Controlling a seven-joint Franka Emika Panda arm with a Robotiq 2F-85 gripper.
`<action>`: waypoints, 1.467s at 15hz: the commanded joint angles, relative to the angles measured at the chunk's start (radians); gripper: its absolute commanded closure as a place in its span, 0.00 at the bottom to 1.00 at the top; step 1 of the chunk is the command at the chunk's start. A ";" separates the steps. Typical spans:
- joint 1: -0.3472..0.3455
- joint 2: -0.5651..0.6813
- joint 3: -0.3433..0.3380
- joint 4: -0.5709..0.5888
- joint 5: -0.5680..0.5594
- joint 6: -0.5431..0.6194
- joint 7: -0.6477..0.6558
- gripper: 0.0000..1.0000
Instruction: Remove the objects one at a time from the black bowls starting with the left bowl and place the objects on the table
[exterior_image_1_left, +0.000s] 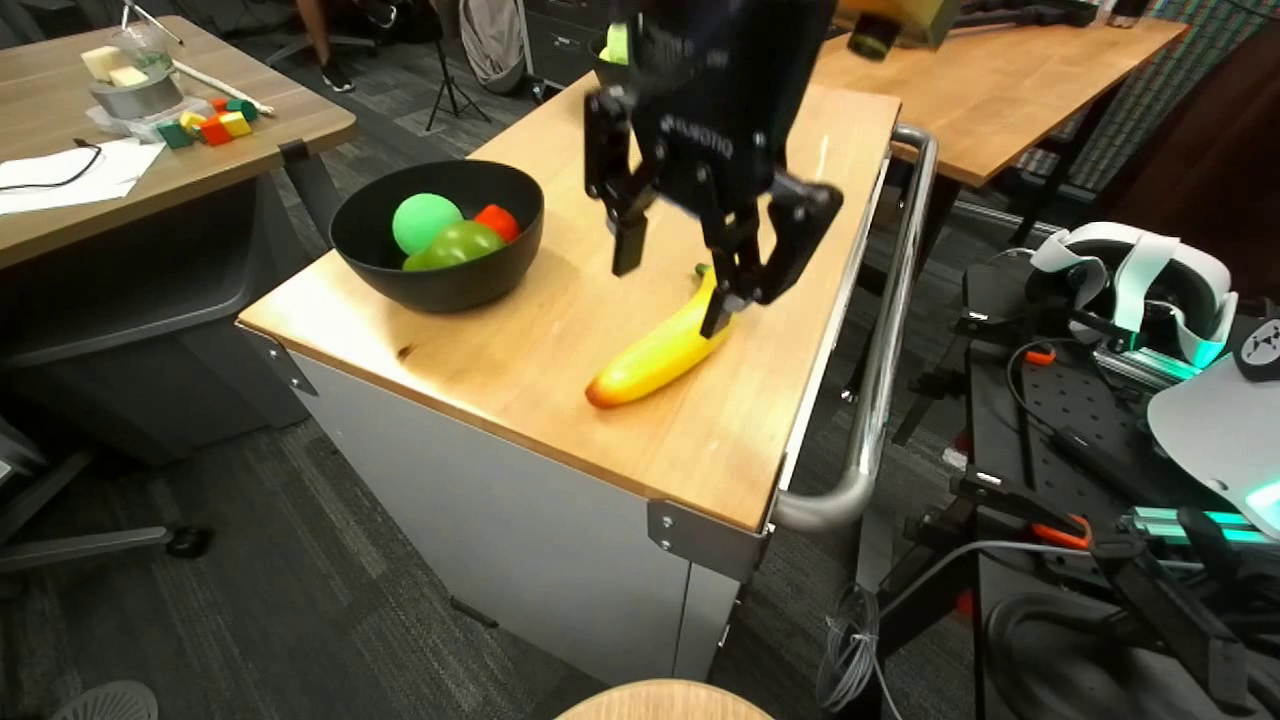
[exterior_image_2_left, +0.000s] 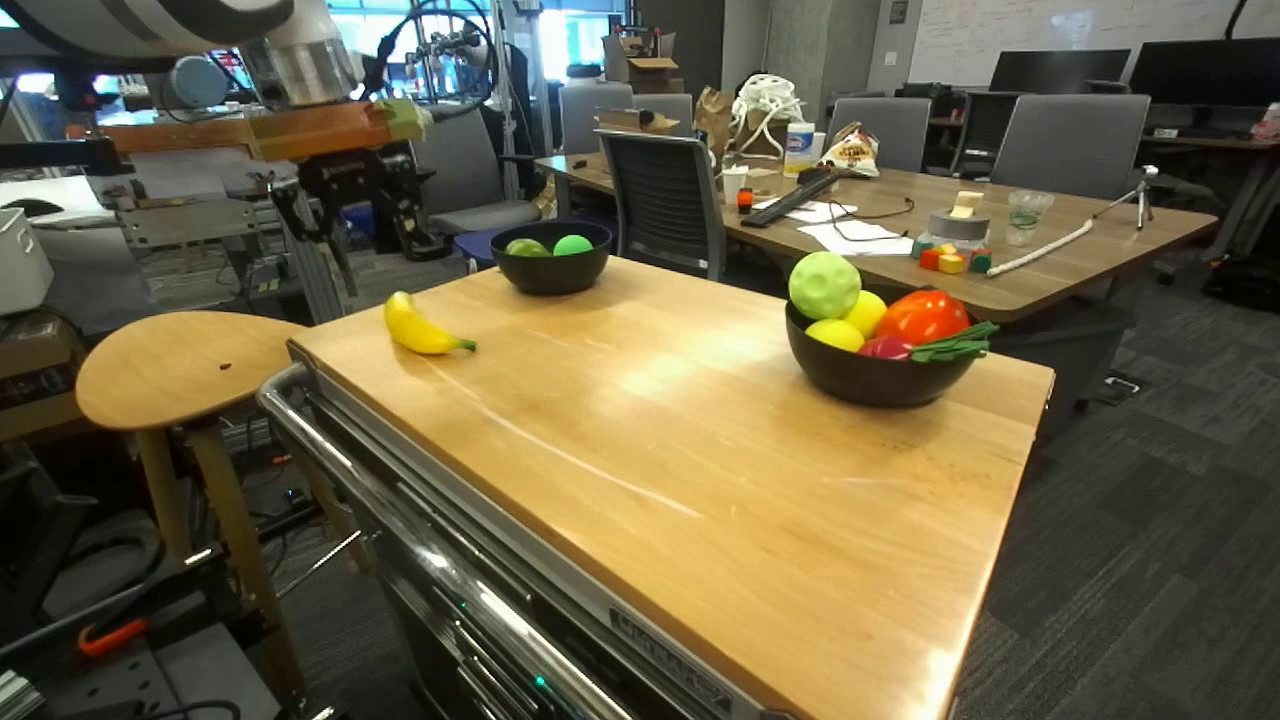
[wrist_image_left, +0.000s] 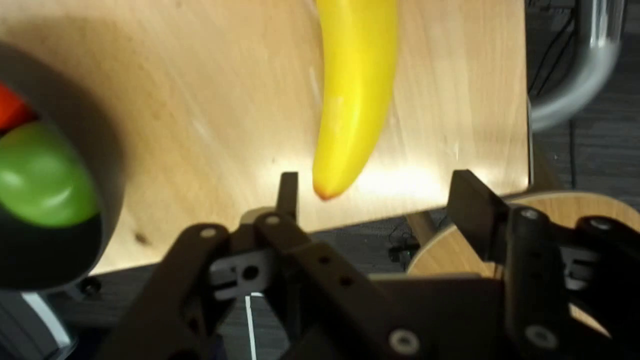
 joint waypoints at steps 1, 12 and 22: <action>0.030 -0.042 -0.055 0.169 0.086 -0.102 -0.030 0.00; 0.019 0.001 -0.120 0.298 0.175 -0.141 -0.043 0.00; -0.080 0.126 -0.209 0.503 0.310 -0.323 0.225 0.00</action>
